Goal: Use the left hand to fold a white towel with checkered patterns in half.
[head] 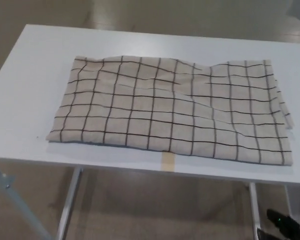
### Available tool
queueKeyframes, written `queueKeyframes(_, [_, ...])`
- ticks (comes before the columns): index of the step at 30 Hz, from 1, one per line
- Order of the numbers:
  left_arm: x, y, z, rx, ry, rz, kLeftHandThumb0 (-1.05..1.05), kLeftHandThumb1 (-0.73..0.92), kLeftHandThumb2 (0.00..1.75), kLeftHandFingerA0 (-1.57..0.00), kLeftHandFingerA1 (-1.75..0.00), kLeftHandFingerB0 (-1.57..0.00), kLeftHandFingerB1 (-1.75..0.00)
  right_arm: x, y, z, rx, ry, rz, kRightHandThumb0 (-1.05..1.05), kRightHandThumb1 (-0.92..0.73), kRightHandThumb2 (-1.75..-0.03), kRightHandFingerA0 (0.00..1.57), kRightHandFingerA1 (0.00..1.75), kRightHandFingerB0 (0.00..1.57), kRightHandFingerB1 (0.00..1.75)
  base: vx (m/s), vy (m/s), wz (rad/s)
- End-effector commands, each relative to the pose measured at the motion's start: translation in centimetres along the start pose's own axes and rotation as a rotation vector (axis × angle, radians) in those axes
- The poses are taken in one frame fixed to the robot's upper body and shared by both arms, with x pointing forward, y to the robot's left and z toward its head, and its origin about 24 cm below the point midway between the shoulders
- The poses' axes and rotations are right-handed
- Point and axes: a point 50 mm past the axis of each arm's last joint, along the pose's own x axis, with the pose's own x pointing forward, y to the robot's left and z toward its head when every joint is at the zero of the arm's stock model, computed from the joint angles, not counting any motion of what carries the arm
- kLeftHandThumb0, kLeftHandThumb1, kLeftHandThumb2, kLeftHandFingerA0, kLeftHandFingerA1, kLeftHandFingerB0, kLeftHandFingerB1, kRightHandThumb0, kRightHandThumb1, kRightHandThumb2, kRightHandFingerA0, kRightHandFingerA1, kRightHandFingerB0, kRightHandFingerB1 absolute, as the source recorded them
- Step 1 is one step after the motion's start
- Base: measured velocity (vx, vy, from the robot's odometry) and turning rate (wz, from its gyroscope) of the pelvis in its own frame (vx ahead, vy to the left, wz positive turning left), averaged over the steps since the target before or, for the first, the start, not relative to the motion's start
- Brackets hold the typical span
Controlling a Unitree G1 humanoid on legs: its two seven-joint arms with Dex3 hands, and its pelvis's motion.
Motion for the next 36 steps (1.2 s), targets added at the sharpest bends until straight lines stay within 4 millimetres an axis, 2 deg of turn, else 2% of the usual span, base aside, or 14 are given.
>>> queueKeyframes(1, [0.8,3.3,6.8,-0.29,-0.318,0.22,-0.17,0.58,0.58,-0.26,-0.34,-0.25,-0.31,-0.6,-1.4,1.8,0.133,-0.235,-0.192,-0.48,-0.7,-0.61,0.38,0.34,0.3,0.31,0.01,-0.004,-0.11])
queueKeyframes(2, [0.7,3.3,6.7,-0.285,-0.323,0.216,-0.18,0.58,0.58,-0.24,-0.34,-0.23,-0.31,-0.7,-1.4,1.7,0.132,-0.237,-0.192,-0.48,-0.7,-0.61,0.37,0.34,0.3,0.31,0.0,0.0,0.0])
queueKeyframes(3, [0.6,3.4,6.6,-0.291,-0.327,0.215,-0.1,0.52,0.96,-0.1,-0.5,-0.09,-0.49,-0.7,-1.4,1.7,0.129,-0.237,-0.19,-0.56,-0.56,-0.82,0.29,0.46,0.23,0.42,0.0,0.0,0.0])
queueKeyframes(6, [0.5,3.5,6.3,-0.289,-0.336,0.222,-0.11,0.51,0.96,-0.09,-0.5,-0.07,-0.48,-0.7,-1.3,1.6,0.122,-0.234,-0.189,-0.57,-0.57,-0.83,0.29,0.46,0.23,0.43,0.0,0.0,0.0])
queueKeyframes(7, [0.4,3.5,6.2,-0.267,-0.344,0.221,-0.24,0.55,0.58,-0.16,-0.32,-0.15,-0.29,-0.7,-1.3,1.5,0.12,-0.235,-0.191,-0.58,-0.57,-0.84,0.3,0.46,0.23,0.43,0.0,0.0,0.0])
queueKeyframes(8, [0.4,3.4,6.1,-0.237,-0.357,0.212,-0.15,0.5,0.94,-0.02,-0.47,0.0,-0.45,-0.8,-1.4,1.5,0.118,-0.237,-0.195,-0.58,-0.57,-0.84,0.29,0.46,0.23,0.43,0.02,0.001,0.07])
queueKeyframes(10, [0.3,3.3,6.0,-0.238,-0.368,0.194,-0.16,0.49,0.93,-0.02,-0.48,0.0,-0.46,-0.9,-1.6,1.5,0.116,-0.243,-0.198,-0.58,-0.57,-0.83,0.29,0.46,0.23,0.43,0.0,0.0,0.0])
queueKeyframes(11, [0.3,3.4,5.9,-0.239,-0.374,0.179,-0.26,0.51,0.55,-0.07,-0.28,-0.08,-0.26,-0.9,-1.7,1.4,0.116,-0.247,-0.198,-0.52,-0.7,-0.6,0.36,0.33,0.29,0.3,0.0,0.0,0.0])
queueKeyframes(20, [-0.9,5.2,5.6,-0.212,-0.433,0.099,-0.31,0.42,0.66,0.0,-0.23,-0.02,-0.22,-3.6,-3.7,0.8,0.187,-0.307,-0.202,-0.53,-0.71,-0.63,0.29,0.33,0.24,0.29,0.0,0.0,0.0])
queueKeyframes(25, [-2.8,6.8,4.4,-0.179,-0.443,0.045,-0.29,0.43,0.67,0.0,-0.21,-0.02,-0.21,-8.8,-6.5,1.4,0.224,-0.397,-0.216,-0.54,-0.71,-0.62,0.24,0.33,0.22,0.28,0.0,0.0,0.0])
queueKeyframes(30, [-4.7,7.8,3.8,-0.174,-0.45,0.003,-0.29,0.44,0.67,0.0,-0.19,-0.02,-0.21,-10.8,-7.4,1.9,0.181,-0.519,-0.279,-0.54,-0.72,-0.61,0.26,0.34,0.23,0.29,0.0,0.0,0.0])
queueKeyframes(33, [-6.6,8.3,3.9,-0.168,-0.49,0.0,-0.26,0.43,0.67,0.0,-0.19,-0.02,-0.22,-12.1,-7.7,2.9,0.192,-0.627,-0.355,-0.58,-0.7,-0.62,0.32,0.39,0.29,0.32,0.0,0.0,0.0])
queueKeyframes(34, [-8.3,8.5,4.2,-0.156,-0.595,0.056,-0.22,0.41,0.65,0.0,-0.24,-0.02,-0.22,-13.0,-8.3,4.5,0.185,-0.736,-0.407,-0.59,-0.72,-0.61,0.32,0.4,0.3,0.36,0.0,0.0,0.0])
queueKeyframes(36, [-9.4,8.6,4.7,-0.149,-0.72,0.132,-0.2,0.41,0.63,-0.01,-0.27,-0.03,-0.22,-13.3,-8.6,6.5,0.19,-0.848,-0.436,-0.59,-0.73,-0.62,0.32,0.4,0.3,0.35,0.0,0.0,0.0])
